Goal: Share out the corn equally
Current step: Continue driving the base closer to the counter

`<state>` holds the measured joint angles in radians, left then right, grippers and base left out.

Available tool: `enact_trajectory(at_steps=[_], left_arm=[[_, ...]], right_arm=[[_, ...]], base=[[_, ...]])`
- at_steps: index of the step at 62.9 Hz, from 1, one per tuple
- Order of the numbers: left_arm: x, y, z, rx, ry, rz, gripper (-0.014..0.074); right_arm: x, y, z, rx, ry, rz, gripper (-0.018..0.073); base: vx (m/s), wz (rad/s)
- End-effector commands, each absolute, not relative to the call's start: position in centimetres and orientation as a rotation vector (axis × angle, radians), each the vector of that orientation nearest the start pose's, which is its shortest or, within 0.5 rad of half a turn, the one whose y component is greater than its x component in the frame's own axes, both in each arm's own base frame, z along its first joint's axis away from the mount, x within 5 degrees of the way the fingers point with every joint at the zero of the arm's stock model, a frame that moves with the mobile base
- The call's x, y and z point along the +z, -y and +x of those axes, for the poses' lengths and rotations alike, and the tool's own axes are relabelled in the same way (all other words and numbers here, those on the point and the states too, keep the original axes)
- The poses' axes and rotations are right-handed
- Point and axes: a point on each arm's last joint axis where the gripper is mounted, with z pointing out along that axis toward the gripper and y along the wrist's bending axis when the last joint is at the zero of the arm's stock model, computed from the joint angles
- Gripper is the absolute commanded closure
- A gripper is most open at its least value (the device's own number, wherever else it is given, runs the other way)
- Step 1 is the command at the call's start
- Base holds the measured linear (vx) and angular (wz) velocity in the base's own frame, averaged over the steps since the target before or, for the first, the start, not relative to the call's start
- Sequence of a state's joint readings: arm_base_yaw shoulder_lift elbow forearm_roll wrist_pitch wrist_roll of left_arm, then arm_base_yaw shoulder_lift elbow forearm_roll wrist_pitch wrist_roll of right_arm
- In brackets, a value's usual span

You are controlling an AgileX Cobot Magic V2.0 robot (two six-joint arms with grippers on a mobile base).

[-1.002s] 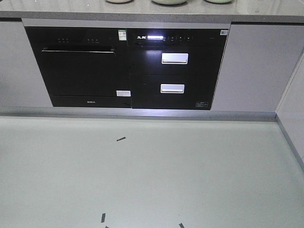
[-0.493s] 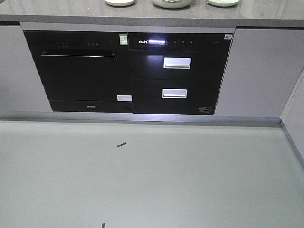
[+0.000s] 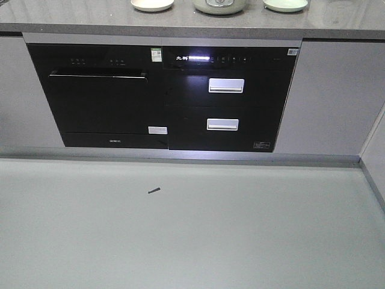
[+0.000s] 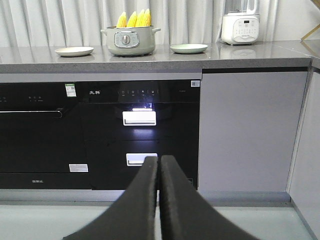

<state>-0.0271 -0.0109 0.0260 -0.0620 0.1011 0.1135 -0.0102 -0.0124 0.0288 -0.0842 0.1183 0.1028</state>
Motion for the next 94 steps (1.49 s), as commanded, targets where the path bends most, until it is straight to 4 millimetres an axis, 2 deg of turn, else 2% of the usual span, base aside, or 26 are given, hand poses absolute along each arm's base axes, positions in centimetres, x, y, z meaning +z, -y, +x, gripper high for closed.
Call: enact_trajectory(at_steps=[1,94], left_arm=[[19.89,0.17,5.6,0.01,-1.517,0.053,0.0603],[19.89,0.17,5.6,0.01,-1.517,0.053,0.0603]], right_arm=[[19.81,0.13,5.67,-0.012,-1.546,0.02,0.0566],[19.81,0.13,5.67,-0.012,-1.546,0.02,0.0566]], base=[[0.1,0.0],[0.09,-0.03]])
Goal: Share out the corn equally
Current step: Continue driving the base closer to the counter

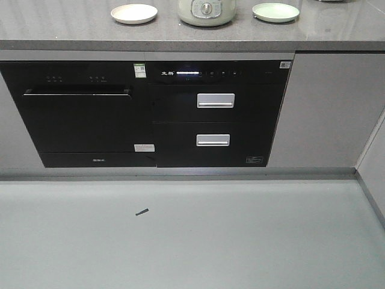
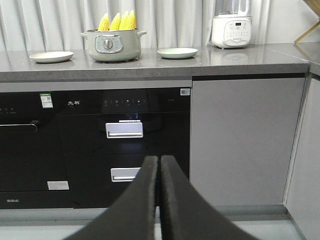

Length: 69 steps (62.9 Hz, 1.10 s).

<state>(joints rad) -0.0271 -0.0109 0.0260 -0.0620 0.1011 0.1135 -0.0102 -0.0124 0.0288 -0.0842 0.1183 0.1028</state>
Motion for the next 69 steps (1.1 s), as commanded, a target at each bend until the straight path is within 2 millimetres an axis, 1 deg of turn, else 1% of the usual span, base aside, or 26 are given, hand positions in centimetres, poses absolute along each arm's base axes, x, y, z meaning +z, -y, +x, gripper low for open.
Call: enact_trajectory(at_steps=[1,69], left_arm=[[19.89,0.17,5.6,0.01,-1.517,0.053,0.0603],[19.89,0.17,5.6,0.01,-1.517,0.053,0.0603]], right_arm=[[19.81,0.13,5.67,-0.012,-1.546,0.02,0.0566],[19.81,0.13,5.67,-0.012,-1.546,0.02,0.0566]], base=[[0.07,-0.03],[0.06,-0.03]])
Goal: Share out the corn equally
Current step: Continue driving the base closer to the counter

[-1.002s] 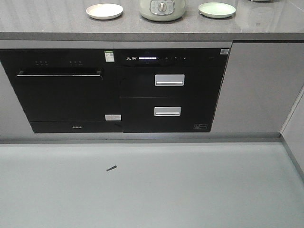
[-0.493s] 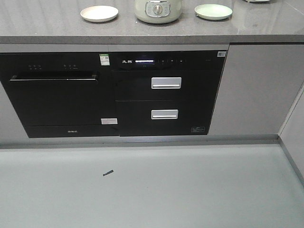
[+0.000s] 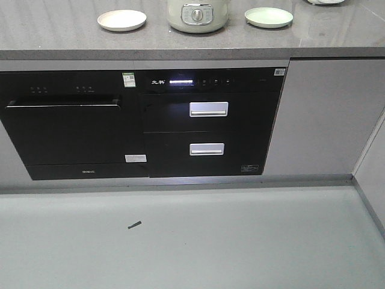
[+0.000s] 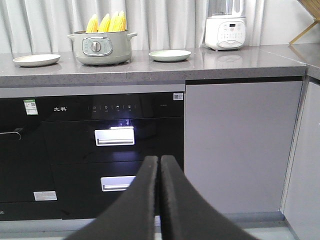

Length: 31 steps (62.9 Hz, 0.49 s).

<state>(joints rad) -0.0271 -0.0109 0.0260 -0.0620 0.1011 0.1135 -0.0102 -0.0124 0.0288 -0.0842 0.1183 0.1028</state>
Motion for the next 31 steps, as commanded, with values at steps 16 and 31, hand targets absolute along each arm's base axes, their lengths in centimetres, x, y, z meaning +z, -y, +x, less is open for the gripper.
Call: enact_trajectory(at_steps=[16,31], left_arm=[[19.89,0.17,5.6,0.01,-1.517,0.053,0.0603],[19.89,0.17,5.6,0.01,-1.517,0.053,0.0603]], right_arm=[[19.81,0.13,5.67,-0.012,-1.546,0.02,0.0566],[19.81,0.13,5.67,-0.012,-1.546,0.02,0.0566]], base=[[0.07,-0.01],[0.07,-0.02]])
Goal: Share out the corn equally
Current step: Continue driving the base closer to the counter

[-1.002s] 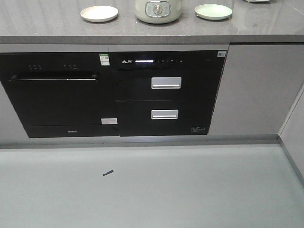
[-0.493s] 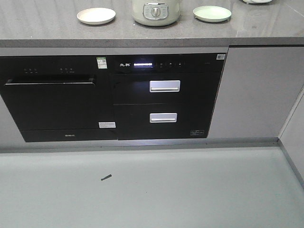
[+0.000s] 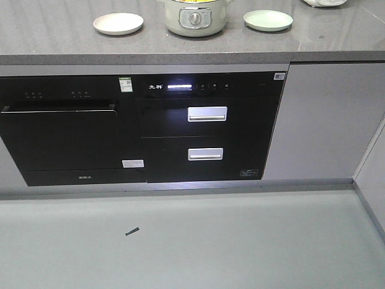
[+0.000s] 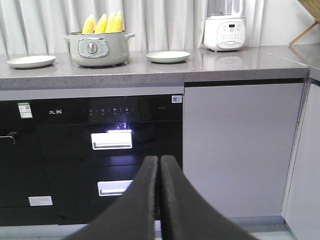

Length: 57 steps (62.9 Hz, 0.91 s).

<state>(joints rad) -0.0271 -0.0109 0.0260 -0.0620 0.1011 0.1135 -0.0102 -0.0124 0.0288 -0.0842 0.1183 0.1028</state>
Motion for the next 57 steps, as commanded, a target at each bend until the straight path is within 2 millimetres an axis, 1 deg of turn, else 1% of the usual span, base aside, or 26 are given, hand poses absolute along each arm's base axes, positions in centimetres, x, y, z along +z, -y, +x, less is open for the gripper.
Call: enact_trajectory(at_steps=[1,57], left_arm=[[19.89,0.17,5.6,0.01,-1.517,0.053,0.0603],[19.89,0.17,5.6,0.01,-1.517,0.053,0.0603]], right_arm=[[19.81,0.13,5.67,-0.012,-1.546,0.02,0.0566],[19.81,0.13,5.67,-0.012,-1.546,0.02,0.0566]], base=[[0.06,-0.02],[0.07,-0.02]])
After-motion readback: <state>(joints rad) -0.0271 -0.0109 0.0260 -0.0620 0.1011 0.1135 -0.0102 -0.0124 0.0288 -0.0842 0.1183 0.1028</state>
